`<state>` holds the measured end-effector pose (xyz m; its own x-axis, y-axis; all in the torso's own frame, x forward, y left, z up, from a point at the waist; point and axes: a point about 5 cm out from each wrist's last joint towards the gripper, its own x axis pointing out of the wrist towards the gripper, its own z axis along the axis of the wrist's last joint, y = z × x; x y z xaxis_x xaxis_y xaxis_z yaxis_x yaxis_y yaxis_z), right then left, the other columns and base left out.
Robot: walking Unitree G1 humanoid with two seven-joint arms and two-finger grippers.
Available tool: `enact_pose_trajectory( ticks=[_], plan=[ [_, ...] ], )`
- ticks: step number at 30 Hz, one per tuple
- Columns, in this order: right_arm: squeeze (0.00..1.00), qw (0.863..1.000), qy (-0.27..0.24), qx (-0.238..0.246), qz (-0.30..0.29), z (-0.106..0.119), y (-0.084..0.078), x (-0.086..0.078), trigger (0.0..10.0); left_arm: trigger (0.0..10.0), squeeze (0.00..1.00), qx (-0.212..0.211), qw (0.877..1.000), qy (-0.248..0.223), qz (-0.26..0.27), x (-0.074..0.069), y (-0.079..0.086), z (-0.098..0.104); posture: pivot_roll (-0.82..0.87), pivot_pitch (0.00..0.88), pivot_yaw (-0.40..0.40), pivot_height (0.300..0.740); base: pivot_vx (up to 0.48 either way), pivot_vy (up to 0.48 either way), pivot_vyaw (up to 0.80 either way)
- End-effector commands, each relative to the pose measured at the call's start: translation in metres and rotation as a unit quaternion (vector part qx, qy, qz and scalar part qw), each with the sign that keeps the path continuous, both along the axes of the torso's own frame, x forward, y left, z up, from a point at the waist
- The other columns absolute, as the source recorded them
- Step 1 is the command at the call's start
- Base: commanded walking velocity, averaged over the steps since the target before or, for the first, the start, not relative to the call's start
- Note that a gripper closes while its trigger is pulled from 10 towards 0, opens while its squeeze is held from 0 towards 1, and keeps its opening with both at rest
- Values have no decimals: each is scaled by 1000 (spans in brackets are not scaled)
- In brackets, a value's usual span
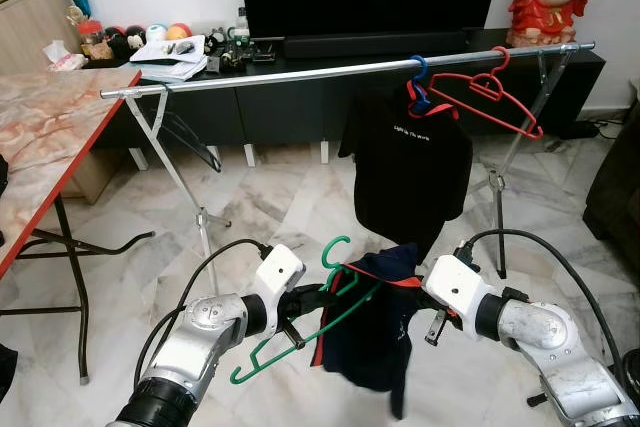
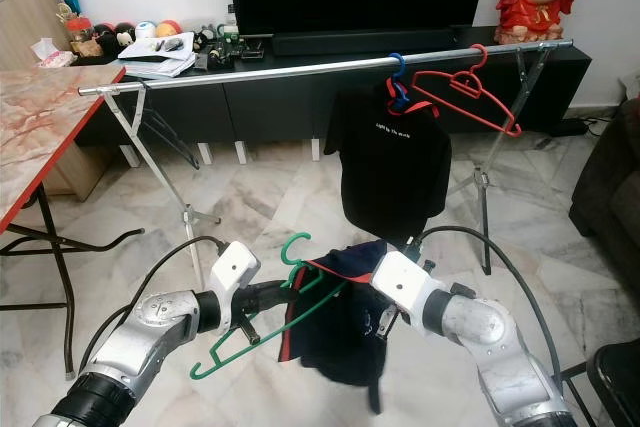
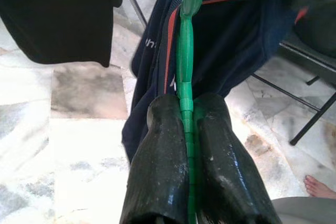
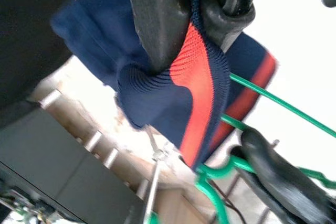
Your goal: Hang hanger
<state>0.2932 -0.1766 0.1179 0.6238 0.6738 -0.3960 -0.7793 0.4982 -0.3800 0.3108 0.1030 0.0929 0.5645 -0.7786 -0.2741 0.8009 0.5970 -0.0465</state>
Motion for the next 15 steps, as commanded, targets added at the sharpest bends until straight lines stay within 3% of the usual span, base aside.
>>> enact_pose_trajectory(
  ticks=[1, 4, 5, 7, 8, 9, 15],
  plan=[
    [0, 1000, -10, 15, 22, 6, 6, -2, 10000, 10000, 0, -10, 1000, -5, 4, 3, 3, 5, -64, 40, 52, 740, 0, 0, 0],
    [51, 999, 1, 16, 40, 4, 10, -6, 10000, 10000, 0, -16, 1000, -5, 2, 3, 2, 6, -62, 41, 46, 740, 0, 0, 0],
    [133, 999, 2, 16, 40, 3, 10, -6, 10000, 10000, 0, -18, 1000, -5, 2, 2, 1, 6, -61, 40, 45, 740, 0, 0, 0],
    [482, 999, 6, 16, 43, 3, 11, -6, 10000, 10000, 0, -23, 1000, -4, 3, 2, 1, 7, -61, 41, 45, 740, 0, 0, 0],
    [702, 999, 10, 17, 46, 2, 12, -6, 10000, 10000, 0, -26, 1000, -3, 4, 2, 1, 7, -59, 42, 43, 740, 0, 0, 0],
    [1000, 999, 12, 18, 48, 2, 12, -7, 10000, 10000, 0, -26, 1000, -3, 4, 2, 1, 7, -58, 41, 42, 740, 0, 0, 0],
    [1000, 998, 20, 4, 52, 1, 10, -7, 10000, 10000, 0, -33, 999, -4, 9, 2, 1, 8, -59, 42, 30, 740, 0, 0, 0]
  ],
)
